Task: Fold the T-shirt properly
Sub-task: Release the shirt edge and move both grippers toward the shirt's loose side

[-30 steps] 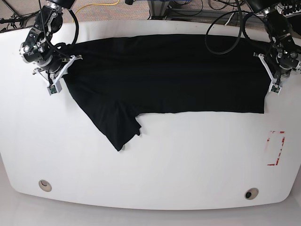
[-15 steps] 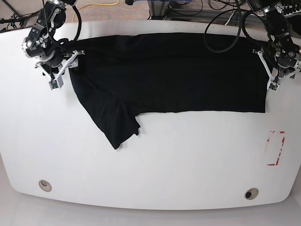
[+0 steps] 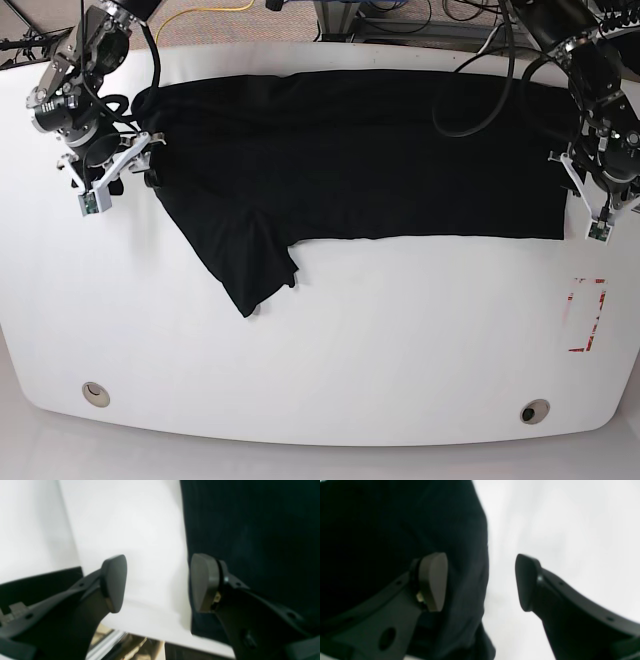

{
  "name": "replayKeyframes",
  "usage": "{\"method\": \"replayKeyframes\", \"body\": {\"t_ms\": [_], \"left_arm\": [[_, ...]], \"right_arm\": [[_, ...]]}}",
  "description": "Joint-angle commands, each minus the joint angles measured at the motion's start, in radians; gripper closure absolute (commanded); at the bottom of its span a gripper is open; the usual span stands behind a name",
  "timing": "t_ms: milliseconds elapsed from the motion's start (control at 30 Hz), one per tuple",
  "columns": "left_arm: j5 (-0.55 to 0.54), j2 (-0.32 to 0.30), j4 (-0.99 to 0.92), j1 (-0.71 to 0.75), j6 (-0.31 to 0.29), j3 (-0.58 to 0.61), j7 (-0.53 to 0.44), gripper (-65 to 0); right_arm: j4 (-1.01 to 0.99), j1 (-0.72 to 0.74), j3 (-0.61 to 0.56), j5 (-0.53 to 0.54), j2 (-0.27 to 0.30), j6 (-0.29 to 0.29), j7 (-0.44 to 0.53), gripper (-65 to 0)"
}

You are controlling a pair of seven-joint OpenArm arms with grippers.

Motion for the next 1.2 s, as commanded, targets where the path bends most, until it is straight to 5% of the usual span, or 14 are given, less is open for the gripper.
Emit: {"method": "replayKeyframes", "body": {"t_ms": [0, 267, 600, 1167], "left_arm": [[0.002, -0.013, 0.011, -0.051, 0.002, -0.004, -0.008, -38.1], [0.009, -0.028, -0.141, -0.164, 0.002, -0.006, -0.025, -38.1], [0.007, -0.055, -0.489, -0.241, 0.002, -0.011, -0.22, -38.1], [0.004, -0.053, -0.84, -0.318, 0.002, -0.035, -0.411, -37.9]], "right_arm": [[0.02, 0.036, 0.001, -0.017, 0.014, -0.001, 0.008, -40.9], [0.004, 0.124, -0.004, -0.081, 0.009, -0.001, -0.043, -40.9], [-0.149, 0.239, -0.116, -0.092, 0.009, -0.001, -0.041, -40.9], [-0.425, 0.289, -0.15, -0.092, 0.014, -0.001, 0.105, -40.4]]}}
